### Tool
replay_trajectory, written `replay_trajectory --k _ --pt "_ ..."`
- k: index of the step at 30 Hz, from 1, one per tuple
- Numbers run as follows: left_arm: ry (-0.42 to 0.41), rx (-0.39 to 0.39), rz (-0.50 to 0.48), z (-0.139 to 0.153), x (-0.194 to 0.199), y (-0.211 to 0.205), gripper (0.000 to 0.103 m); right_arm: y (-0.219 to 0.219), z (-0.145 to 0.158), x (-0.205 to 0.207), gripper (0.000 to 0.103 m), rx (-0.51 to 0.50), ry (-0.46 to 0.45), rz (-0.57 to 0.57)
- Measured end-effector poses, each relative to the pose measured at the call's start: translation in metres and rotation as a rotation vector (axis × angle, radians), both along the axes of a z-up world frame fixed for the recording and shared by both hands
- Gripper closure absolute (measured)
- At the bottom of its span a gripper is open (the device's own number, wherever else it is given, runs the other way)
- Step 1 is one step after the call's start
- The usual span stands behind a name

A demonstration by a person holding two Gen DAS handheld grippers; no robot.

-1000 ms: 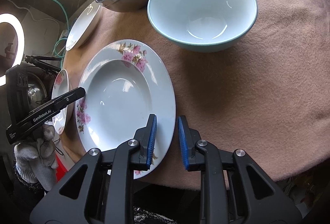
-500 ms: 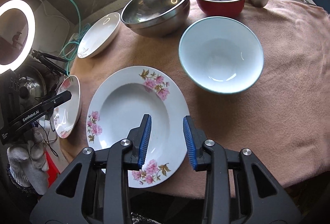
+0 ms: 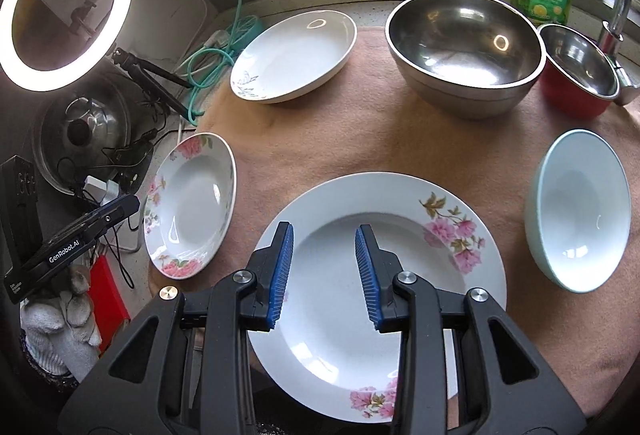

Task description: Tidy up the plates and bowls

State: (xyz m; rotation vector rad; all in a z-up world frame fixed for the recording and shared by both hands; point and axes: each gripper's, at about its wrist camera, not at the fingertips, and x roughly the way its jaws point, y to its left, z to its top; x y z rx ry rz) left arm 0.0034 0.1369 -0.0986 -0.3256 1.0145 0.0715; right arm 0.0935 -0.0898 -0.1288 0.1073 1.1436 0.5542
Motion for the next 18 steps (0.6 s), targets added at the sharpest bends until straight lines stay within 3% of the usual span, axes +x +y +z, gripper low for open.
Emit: replay_trajectory --k 9,18 --pt "0.053 -0.011 0.108 -0.019 -0.020 0.049 0.074 0.055 -0.013 0.012 0.070 0.005 0.027 0.086" --pt "0.094 -0.055 0.103 -0.041 -0.017 0.064 0.074 0.092 -0.031 0.022 0.070 -0.019 0.066 0.121"
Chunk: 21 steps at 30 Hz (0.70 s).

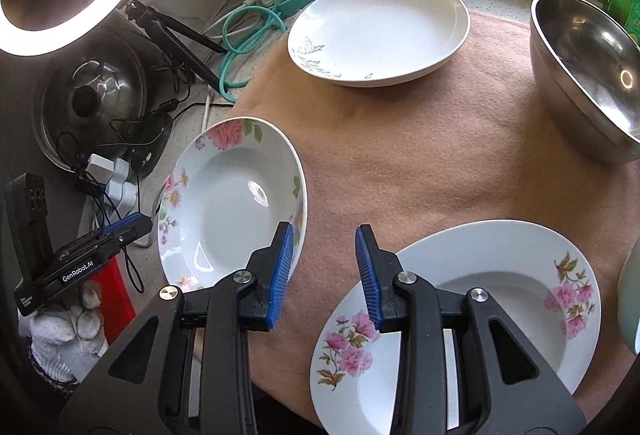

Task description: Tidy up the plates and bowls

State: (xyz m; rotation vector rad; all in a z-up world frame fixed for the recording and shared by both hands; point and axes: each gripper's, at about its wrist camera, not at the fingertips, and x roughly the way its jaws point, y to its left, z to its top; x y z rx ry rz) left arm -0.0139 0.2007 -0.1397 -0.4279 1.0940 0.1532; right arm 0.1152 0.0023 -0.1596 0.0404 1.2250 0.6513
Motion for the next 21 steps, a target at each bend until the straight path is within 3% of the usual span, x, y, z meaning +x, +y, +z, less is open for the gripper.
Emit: replay_trajectory --k 8,15,21 --pt "0.011 -0.013 -0.026 -0.006 0.006 0.001 0.074 0.015 -0.016 0.007 0.070 0.012 0.059 -0.013" --pt "0.025 -0.039 -0.031 -0.013 0.009 0.003 0.074 0.022 -0.023 0.012 0.080 0.020 0.089 -0.016" --pt "0.006 -0.033 -0.059 -0.012 0.013 -0.003 0.084 0.026 -0.026 0.013 0.087 0.031 0.107 -0.014"
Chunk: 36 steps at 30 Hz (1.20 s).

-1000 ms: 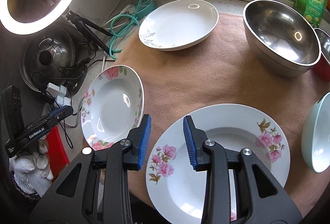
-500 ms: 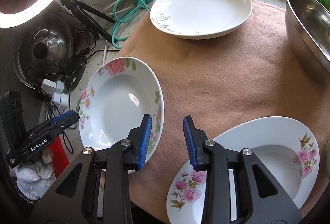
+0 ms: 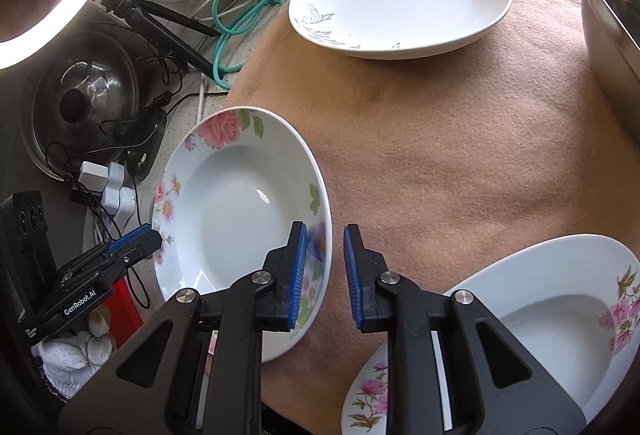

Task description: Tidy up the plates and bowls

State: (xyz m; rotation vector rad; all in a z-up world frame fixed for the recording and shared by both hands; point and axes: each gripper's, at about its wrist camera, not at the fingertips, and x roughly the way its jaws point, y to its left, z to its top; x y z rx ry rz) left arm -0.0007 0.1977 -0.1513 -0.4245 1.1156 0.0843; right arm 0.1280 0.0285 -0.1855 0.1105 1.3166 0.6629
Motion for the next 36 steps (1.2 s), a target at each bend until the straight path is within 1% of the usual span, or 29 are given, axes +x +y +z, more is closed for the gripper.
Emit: replay_trajectory --k 2,4,8,14,20,22,28,36 --pt "0.000 0.013 -0.004 0.000 0.001 -0.001 0.084 0.001 0.000 0.000 0.088 -0.001 -0.001 0.004" --pt "0.001 0.007 0.001 -0.001 0.001 0.000 0.085 0.003 -0.001 0.000 0.089 0.000 -0.001 0.013" --pt "0.002 0.009 0.001 -0.001 0.002 -0.001 0.085 0.002 -0.001 -0.001 0.090 0.002 -0.006 0.014" --pt "-0.002 -0.016 0.024 0.000 0.001 0.001 0.085 0.002 0.001 -0.004 0.090 -0.014 -0.024 0.016" --pt "-0.015 -0.010 0.025 0.007 0.001 -0.004 0.085 -0.005 0.005 -0.004 0.089 0.001 -0.017 -0.006" --pt "-0.024 -0.012 0.025 0.010 0.003 -0.005 0.085 -0.008 0.008 -0.005 0.089 0.003 -0.027 -0.009" --pt "-0.052 0.003 0.002 0.024 0.007 -0.014 0.085 -0.021 0.022 -0.010 0.089 0.012 -0.043 -0.025" --pt "-0.088 -0.004 -0.040 0.039 0.012 -0.035 0.085 -0.051 0.039 -0.019 0.089 0.020 -0.068 -0.064"
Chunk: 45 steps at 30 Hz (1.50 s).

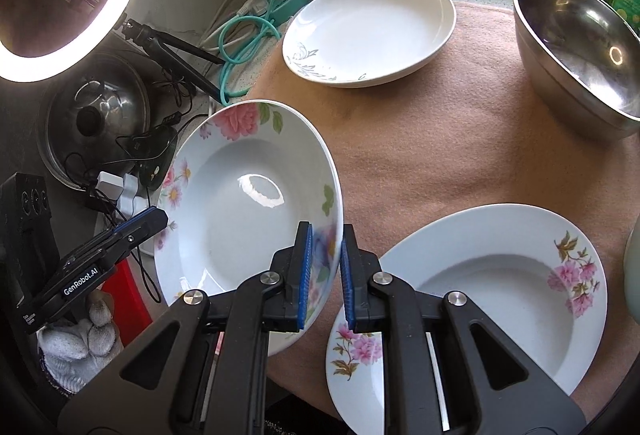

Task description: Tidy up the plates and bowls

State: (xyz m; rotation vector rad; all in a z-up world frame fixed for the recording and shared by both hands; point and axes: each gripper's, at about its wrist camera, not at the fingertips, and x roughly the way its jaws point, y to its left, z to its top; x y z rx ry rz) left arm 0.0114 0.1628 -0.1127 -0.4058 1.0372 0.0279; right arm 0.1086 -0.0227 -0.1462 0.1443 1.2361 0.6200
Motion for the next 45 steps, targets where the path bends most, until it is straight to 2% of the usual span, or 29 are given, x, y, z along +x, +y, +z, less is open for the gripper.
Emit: replay_trajectory --k 13,28,36,45 --pt "-0.016 -0.020 -0.131 0.008 0.014 -0.057 0.085 -0.070 0.012 -0.020 0.089 -0.016 -0.013 -0.106" --pt "0.017 -0.038 -0.272 -0.003 0.018 -0.123 0.085 -0.145 -0.005 -0.040 0.088 -0.060 0.043 -0.216" --pt "0.050 -0.035 -0.326 -0.014 0.021 -0.147 0.085 -0.165 -0.018 -0.042 0.087 -0.091 0.075 -0.246" --pt "0.070 -0.003 -0.368 -0.020 0.022 -0.160 0.085 -0.167 -0.026 -0.041 0.085 -0.121 0.089 -0.255"
